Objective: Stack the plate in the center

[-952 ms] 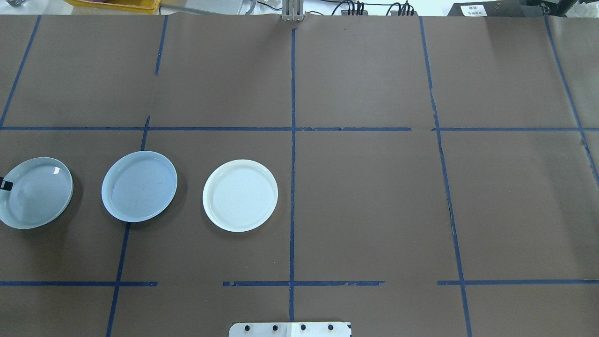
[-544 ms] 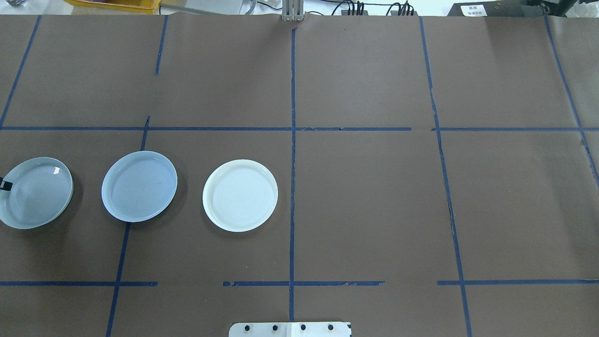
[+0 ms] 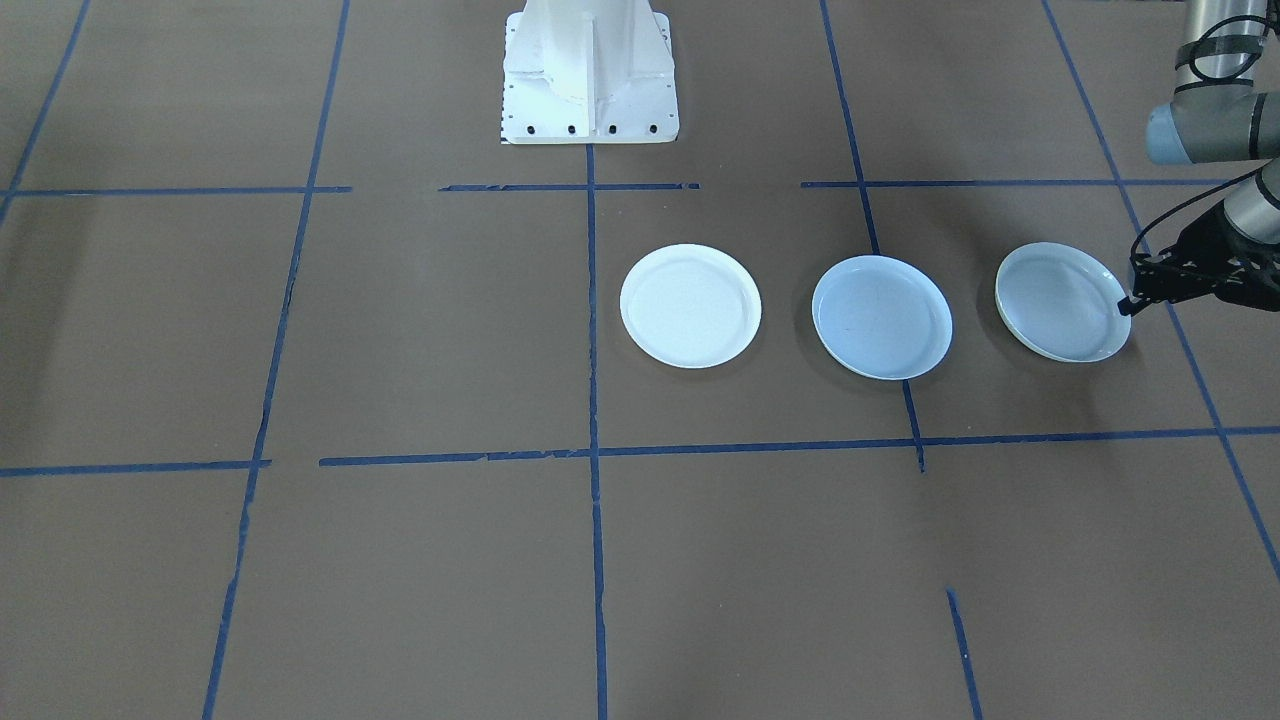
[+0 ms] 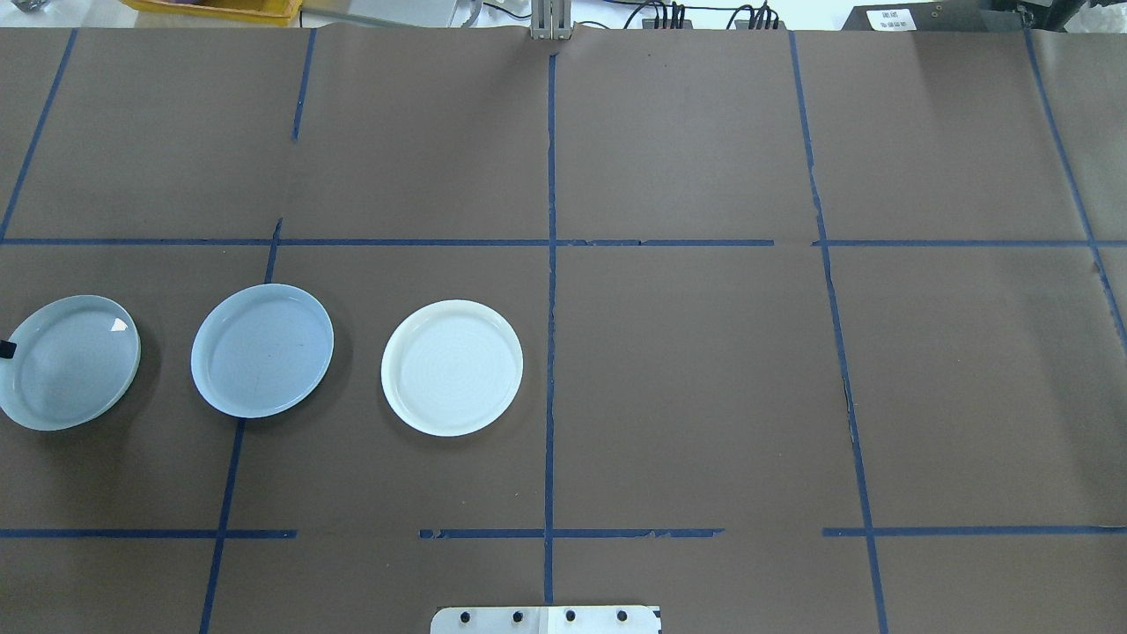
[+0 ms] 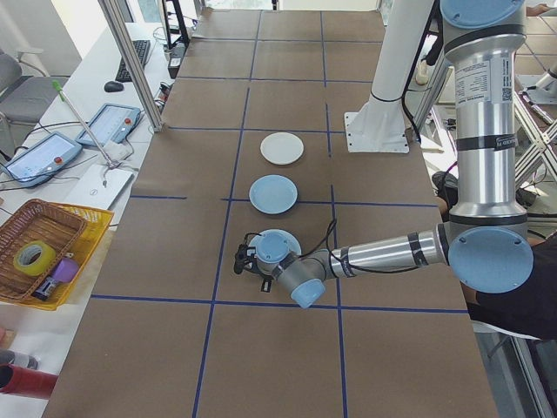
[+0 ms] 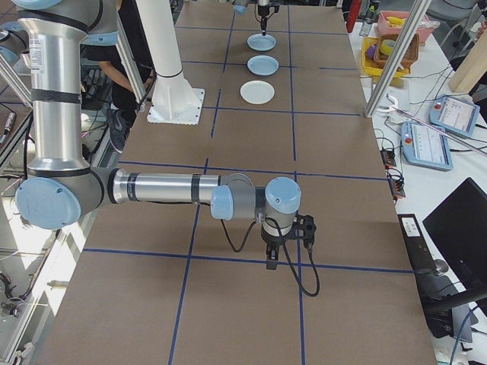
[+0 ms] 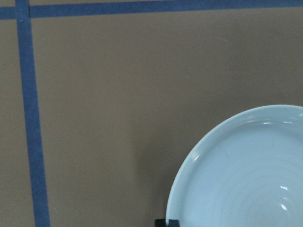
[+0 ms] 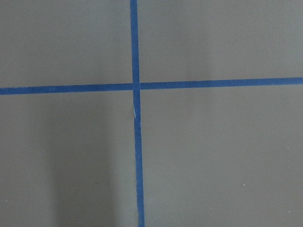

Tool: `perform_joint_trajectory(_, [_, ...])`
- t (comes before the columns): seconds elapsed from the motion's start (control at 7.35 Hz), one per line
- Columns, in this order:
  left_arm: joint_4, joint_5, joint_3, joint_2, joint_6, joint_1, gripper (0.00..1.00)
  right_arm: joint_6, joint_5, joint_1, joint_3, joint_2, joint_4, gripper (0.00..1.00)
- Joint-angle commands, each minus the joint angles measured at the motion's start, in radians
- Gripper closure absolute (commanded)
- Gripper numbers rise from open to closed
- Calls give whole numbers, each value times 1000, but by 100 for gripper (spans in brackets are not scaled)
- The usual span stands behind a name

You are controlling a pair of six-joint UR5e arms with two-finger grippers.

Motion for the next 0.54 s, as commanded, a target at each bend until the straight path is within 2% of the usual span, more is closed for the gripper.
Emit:
perform_joint_trajectory(0.0, [-37, -41, -1, 12, 0, -4, 100, 0, 0, 0, 0, 0, 0, 0])
perform_joint_trajectory(0.14, [-32, -149, -3, 10, 32, -12, 100, -2, -1, 2, 0, 0, 0, 0])
perform_joint_trajectory(0.41, [-25, -273, 0, 9, 101, -113, 100, 0, 0, 0, 0, 0, 0, 0])
